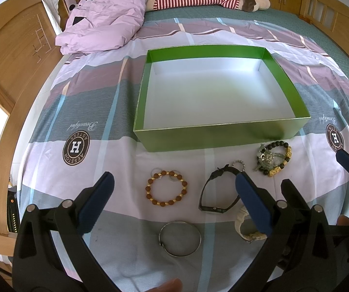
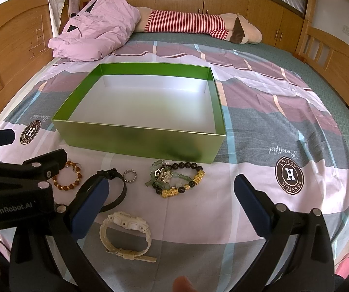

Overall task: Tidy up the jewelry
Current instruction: 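Move the left tool to the black strap watch while the right tool approaches the white watch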

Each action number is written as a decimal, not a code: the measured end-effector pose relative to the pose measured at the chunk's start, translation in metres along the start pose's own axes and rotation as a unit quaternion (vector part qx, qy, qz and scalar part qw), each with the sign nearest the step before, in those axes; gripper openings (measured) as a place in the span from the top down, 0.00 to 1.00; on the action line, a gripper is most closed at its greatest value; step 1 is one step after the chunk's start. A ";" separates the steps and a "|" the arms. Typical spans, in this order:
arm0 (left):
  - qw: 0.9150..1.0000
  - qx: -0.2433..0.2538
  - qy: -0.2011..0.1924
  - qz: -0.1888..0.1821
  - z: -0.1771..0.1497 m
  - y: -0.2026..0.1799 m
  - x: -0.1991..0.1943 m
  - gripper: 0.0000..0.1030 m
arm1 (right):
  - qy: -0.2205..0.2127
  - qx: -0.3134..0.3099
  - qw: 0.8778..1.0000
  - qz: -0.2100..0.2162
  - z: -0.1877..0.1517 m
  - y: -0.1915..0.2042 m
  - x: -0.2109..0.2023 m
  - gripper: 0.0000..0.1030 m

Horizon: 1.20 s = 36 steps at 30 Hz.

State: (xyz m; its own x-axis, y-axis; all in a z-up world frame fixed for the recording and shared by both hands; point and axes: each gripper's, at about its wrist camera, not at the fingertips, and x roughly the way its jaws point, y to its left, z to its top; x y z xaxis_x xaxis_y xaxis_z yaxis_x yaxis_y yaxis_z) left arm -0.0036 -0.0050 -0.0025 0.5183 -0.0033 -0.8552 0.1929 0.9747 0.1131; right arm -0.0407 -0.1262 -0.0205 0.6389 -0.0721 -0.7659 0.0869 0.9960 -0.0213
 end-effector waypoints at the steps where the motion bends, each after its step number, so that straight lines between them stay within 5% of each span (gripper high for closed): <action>1: 1.000 0.000 0.000 0.000 -0.001 -0.001 0.000 0.02 | 0.000 0.000 1.000 0.000 0.000 0.000 0.001 0.01; 6: 1.000 0.000 0.000 0.001 -0.001 -0.001 0.000 0.02 | -0.001 -0.005 1.000 -0.002 0.001 0.001 0.000 0.01; 9: 1.000 -0.001 0.002 0.001 -0.002 -0.002 0.001 0.02 | 0.000 -0.037 0.999 -0.039 0.006 -0.002 0.010 0.01; 13: 1.000 -0.006 -0.008 -0.010 0.000 0.006 0.001 0.02 | 0.059 0.019 0.998 -0.029 0.019 -0.053 0.034 0.03; 17: 0.999 -0.042 -0.022 -0.020 0.007 0.033 0.000 0.04 | 0.101 0.079 0.992 0.008 0.020 -0.092 0.045 0.28; 19: 0.997 -0.071 -0.022 -0.025 0.010 0.046 0.000 0.21 | 0.097 0.083 0.992 0.008 0.019 -0.094 0.042 0.47; 20: 0.996 -0.079 -0.018 -0.028 0.010 0.050 0.002 0.31 | 0.096 0.077 0.992 0.010 0.019 -0.089 0.041 0.47; 22: 0.995 -0.086 0.018 -0.054 0.009 0.055 0.017 0.69 | 0.105 0.062 0.992 0.041 0.017 -0.078 0.043 0.47; 23: 0.992 -0.087 0.038 -0.083 0.007 0.055 0.027 0.72 | 0.114 0.055 0.990 0.059 0.015 -0.071 0.047 0.47; 26: 0.984 -0.081 0.064 -0.147 -0.004 0.041 0.043 0.72 | 0.132 0.028 0.989 0.061 0.007 -0.054 0.058 0.47; 28: 0.983 -0.063 0.071 -0.154 -0.010 0.027 0.047 0.68 | 0.138 0.017 0.989 0.050 0.002 -0.046 0.066 0.47; 31: 0.990 -0.026 0.069 -0.123 -0.016 0.007 0.049 0.33 | 0.154 0.007 0.984 0.092 -0.001 -0.037 0.066 0.47; 34: 0.993 0.000 0.069 -0.096 -0.017 -0.002 0.053 0.34 | 0.157 -0.045 0.980 0.118 0.001 -0.025 0.053 0.47; 36: 0.992 0.001 0.081 -0.096 -0.017 -0.001 0.059 0.45 | 0.164 -0.080 0.973 0.142 0.001 -0.019 0.045 0.47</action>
State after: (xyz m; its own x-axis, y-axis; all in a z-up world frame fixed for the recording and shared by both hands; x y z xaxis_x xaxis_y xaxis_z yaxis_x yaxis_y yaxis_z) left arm 0.0123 -0.0026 -0.0615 0.3308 -0.1526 -0.9313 0.2770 0.9591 -0.0587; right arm -0.0133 -0.1486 -0.0541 0.3395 0.2011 -0.9188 -0.1935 0.9709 0.1410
